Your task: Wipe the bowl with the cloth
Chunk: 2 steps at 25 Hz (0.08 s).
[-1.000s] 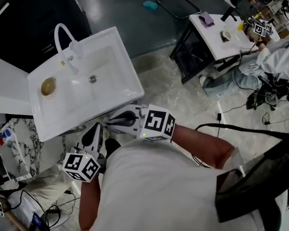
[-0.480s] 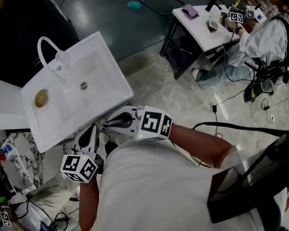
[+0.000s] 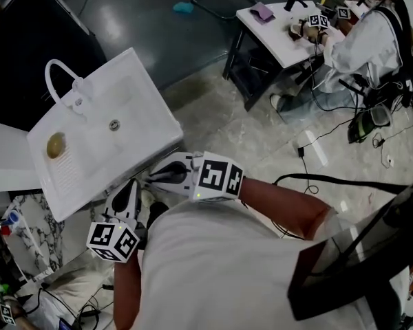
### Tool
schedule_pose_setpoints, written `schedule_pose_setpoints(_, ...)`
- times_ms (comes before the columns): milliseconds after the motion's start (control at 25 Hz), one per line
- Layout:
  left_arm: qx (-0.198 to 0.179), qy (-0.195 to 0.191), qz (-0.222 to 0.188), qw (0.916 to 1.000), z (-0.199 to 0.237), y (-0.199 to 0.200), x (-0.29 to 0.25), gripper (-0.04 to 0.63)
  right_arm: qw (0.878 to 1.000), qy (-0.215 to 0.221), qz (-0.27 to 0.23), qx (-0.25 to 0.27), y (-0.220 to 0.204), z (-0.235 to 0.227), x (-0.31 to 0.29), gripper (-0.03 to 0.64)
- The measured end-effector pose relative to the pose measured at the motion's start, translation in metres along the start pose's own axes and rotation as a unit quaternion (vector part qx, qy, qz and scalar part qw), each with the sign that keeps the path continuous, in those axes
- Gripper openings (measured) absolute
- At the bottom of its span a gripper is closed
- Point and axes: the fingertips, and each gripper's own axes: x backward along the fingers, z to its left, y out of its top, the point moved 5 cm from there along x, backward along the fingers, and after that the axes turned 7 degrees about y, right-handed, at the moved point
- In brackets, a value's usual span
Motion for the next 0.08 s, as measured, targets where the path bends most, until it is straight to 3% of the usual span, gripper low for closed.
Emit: schedule_pose_setpoints(80, -0.003, 0.001, 0.002, 1.0000, -0.0052, -0.0030, -0.0011, 0.011, 1.000, 0.000, -0.009, 0.001, -0.0014, 0.0014, 0.0034, 0.032)
